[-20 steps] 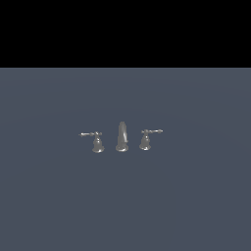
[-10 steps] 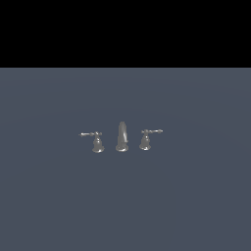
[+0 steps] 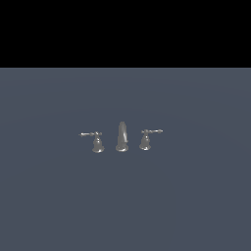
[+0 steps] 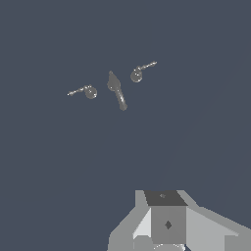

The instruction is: Turn on the faucet by rotating a designated handle.

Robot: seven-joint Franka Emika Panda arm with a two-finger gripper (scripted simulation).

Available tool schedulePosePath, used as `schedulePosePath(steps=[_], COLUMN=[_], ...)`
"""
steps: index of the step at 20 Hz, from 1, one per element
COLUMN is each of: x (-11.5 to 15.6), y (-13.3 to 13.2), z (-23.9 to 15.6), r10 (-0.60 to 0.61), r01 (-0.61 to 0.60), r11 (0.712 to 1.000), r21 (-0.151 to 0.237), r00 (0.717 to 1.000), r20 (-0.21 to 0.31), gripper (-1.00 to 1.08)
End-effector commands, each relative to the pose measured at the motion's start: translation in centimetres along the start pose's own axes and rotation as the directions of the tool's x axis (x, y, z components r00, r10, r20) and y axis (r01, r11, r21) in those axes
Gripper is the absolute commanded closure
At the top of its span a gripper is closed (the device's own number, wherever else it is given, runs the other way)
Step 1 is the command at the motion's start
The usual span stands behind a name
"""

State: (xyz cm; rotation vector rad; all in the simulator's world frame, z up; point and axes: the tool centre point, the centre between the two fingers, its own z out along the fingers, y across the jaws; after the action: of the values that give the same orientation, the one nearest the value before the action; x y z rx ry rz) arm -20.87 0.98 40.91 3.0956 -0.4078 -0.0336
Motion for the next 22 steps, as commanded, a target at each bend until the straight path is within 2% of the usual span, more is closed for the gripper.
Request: schedulePosePath(steps=[1,6,11,16,22], x=[1.3,4.2,7.1,10.0,13.4], y=[-0.6,-1.7,-2.4,-2.7,-2.6], z=[1.7,5.3,8.8,12.0,15.9], r10=[0.061,0.189,0.311,0.421,0.543], r01=[-0.061,-0.189,-0.311,-0.421,-0.543], r11=[0.998,0.982,0.95,0.907,0.84], r21=[0.002,0.007,0.011,0.015,0.018], r00=[0.998,0.982,0.951,0.907,0.84], r20=[0.0,0.001,0.002,0.004,0.006], gripper=[1.08,1.08,1.08,1.08,1.08])
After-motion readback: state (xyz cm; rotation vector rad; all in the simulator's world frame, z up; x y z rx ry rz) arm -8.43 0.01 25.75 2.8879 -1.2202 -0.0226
